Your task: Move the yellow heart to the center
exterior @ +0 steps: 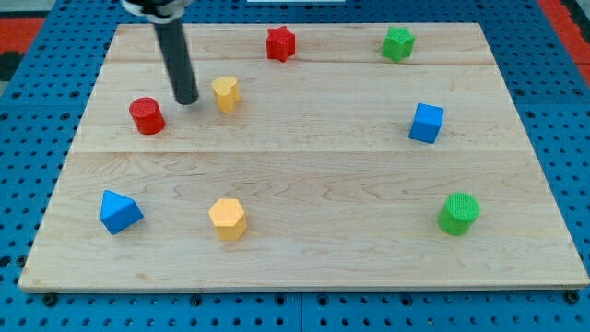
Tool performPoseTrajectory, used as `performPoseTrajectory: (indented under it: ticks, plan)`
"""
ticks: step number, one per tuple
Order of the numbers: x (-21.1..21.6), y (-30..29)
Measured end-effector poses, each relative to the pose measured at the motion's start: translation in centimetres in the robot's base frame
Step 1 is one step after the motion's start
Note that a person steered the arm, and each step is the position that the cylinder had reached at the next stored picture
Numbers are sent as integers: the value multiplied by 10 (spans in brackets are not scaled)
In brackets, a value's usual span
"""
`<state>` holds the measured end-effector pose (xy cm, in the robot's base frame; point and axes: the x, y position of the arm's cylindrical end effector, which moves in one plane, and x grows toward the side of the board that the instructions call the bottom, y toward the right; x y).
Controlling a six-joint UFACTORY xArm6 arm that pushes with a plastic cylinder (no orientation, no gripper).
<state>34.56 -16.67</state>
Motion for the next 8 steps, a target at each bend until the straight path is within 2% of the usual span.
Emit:
performPoseTrajectory:
  ticks: [1, 2, 3, 4, 6, 7, 8]
  plan:
    - [-13, -8]
    - [17, 65]
    - [13, 66]
    - [-16, 66]
    - [6, 162]
    - [6, 167]
    - [3, 212]
